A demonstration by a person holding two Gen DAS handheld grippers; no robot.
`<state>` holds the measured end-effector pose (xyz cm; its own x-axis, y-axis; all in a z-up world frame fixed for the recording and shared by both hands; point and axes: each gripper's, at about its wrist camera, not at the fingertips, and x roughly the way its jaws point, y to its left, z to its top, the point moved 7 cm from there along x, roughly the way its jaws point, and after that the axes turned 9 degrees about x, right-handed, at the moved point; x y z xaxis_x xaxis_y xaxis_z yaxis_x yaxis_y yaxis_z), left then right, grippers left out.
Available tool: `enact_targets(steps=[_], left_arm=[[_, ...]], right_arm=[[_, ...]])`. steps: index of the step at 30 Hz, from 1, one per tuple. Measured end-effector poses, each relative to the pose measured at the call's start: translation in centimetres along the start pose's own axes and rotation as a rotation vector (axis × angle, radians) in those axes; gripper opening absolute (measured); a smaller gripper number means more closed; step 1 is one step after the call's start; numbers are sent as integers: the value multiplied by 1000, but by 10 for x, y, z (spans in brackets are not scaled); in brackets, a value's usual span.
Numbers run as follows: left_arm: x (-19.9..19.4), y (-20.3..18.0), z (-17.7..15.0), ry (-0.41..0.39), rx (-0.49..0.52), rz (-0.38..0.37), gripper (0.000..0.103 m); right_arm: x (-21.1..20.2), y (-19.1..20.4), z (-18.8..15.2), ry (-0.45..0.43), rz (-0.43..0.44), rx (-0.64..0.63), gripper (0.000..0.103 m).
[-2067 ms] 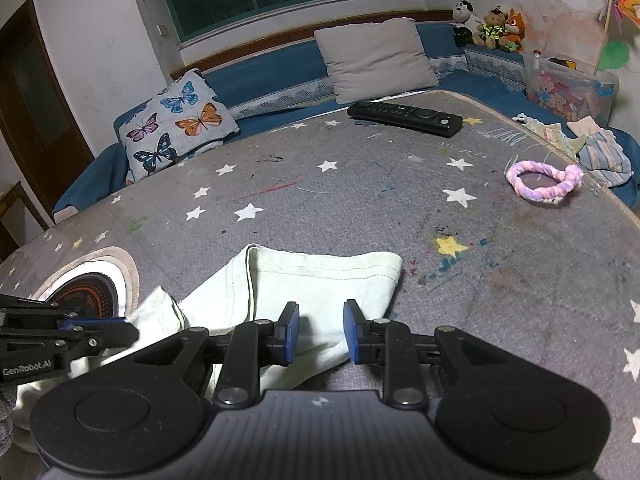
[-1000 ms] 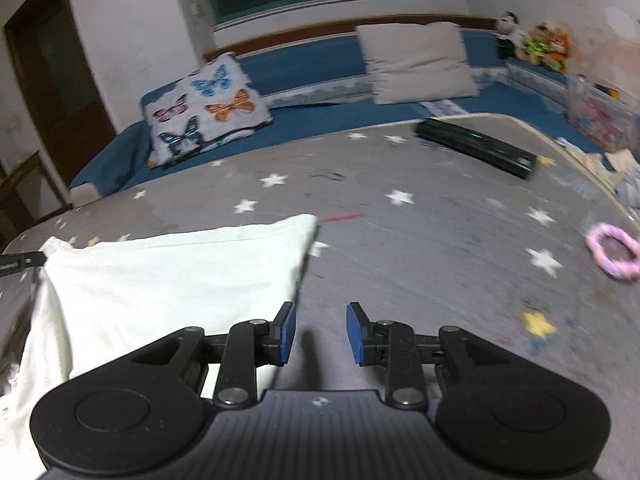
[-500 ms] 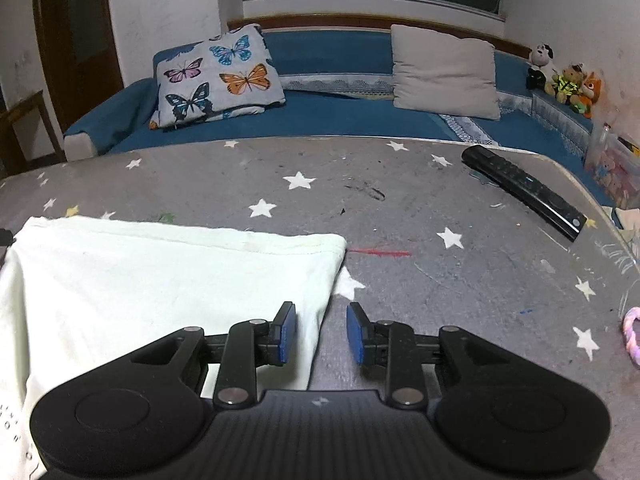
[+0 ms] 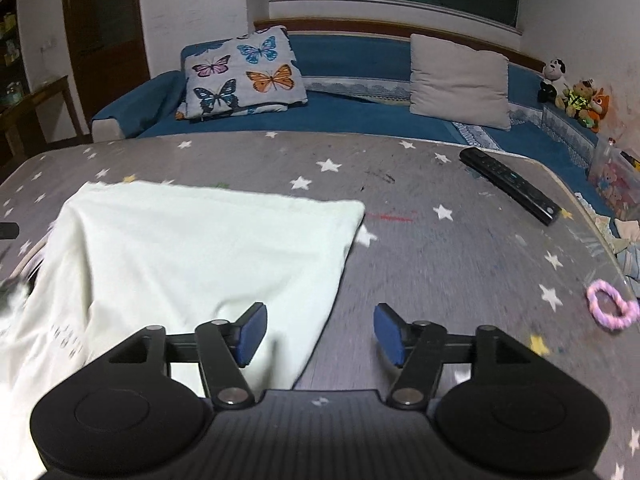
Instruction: Fold clothes
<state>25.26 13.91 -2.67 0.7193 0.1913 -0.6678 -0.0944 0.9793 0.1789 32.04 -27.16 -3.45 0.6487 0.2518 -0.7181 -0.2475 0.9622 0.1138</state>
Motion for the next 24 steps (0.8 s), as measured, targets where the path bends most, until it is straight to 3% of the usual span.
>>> enact_targets(steps=[6, 8, 19, 22, 24], left_arm=[[-28, -6, -30, -8, 23, -35, 90], [-36, -9, -39, -9, 34, -47, 90], [-34, -19, -68, 6, 89, -81, 89], [-32, -20, -72, 11, 89, -86, 82], [-31, -20, -75, 17, 80, -92, 70]], right_arm=[[-28, -7, -30, 2, -1, 27, 65], [-37, -12, -39, 1, -6, 41, 77], [-77, -42, -82, -13, -56, 159, 78], [-81, -51, -88, -20, -74, 193, 78], [-84, -56, -91, -25, -86, 214, 78]])
